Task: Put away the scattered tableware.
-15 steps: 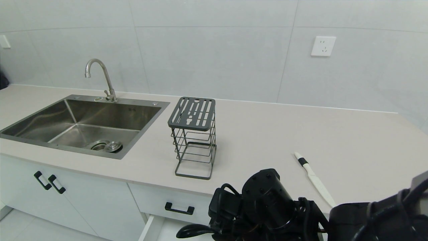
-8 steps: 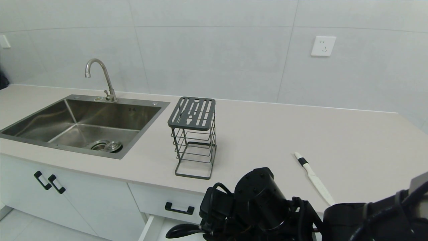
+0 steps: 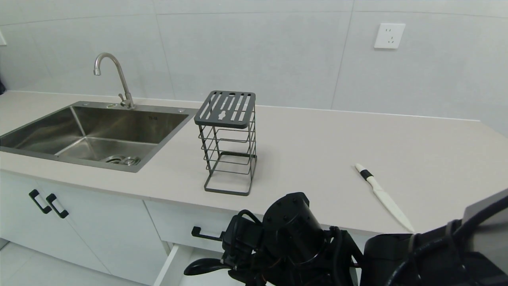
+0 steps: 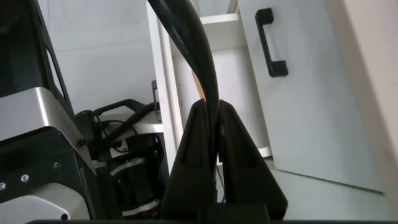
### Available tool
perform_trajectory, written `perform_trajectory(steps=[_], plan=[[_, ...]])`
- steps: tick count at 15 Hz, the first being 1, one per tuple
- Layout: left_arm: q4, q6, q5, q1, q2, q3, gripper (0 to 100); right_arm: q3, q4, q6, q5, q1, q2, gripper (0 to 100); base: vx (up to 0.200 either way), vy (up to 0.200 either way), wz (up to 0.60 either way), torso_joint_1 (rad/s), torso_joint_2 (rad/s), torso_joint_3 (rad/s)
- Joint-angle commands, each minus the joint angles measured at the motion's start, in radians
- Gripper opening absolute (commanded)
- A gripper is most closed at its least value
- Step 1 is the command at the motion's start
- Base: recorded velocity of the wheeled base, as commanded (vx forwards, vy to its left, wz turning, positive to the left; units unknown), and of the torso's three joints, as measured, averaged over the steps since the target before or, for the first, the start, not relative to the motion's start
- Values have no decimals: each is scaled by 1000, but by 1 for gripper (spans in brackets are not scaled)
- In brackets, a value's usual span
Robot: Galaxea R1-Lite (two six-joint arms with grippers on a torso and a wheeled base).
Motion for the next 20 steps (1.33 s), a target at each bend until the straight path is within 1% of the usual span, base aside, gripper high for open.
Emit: perform_trajectory(steps=[1,12,16,20], plan=[[0,1,1,-1,1,0,100,-2,0,0,1,3,6,0,0,0,0,-266,520,242],[0,0,1,0,1,0,100,1,4,0,-1,4,14,0,0,0,0,-260,499,235],[0,1,-1,0,1,0,100,-3,11,0,-1,4,14,0,0,0,0,-251,394,151],[0,0,-1,0,1,0,100,-31,12,-8,-1,0,29,0,0,0,0,-73,139,60]])
